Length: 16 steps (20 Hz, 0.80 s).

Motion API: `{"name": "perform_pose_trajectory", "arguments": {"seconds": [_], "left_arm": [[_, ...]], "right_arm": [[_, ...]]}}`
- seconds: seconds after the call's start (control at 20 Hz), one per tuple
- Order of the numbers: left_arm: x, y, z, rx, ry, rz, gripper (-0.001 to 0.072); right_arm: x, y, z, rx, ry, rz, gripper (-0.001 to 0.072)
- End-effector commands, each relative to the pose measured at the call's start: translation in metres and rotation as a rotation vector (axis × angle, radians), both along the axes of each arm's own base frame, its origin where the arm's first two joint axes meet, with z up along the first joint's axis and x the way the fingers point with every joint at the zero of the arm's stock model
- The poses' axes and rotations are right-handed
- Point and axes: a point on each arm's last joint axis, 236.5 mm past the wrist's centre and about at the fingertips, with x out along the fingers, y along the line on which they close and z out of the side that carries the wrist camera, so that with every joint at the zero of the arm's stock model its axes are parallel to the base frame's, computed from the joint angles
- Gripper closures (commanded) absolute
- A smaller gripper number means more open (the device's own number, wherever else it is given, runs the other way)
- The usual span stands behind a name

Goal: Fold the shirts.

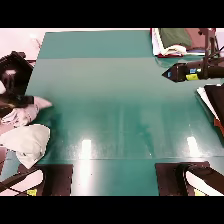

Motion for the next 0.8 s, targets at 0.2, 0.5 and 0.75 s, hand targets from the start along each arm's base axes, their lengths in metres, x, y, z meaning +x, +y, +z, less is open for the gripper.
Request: {"name": "perform_pose_trajectory", "arguments": {"seconds": [0.2,0.5,0.75], "left_arm": [[0.02,-0.099,0.234,0.027,-0.506,-0.25,0.0685],[0.007,-0.272,0.221,-0.069,-0.463,-0.708,0.0685],[0.005,-0.432,0.137,-0.145,-0.371,-1.012,0.0551]], "right_arm": [[0.008,-0.002,0.113,0.019,-0.277,-0.011,0.07],[0.003,-0.003,0.172,0.036,-0.424,-0.022,0.07],[0.001,-0.003,0.175,0.036,-0.429,-0.019,0.0699]]}}
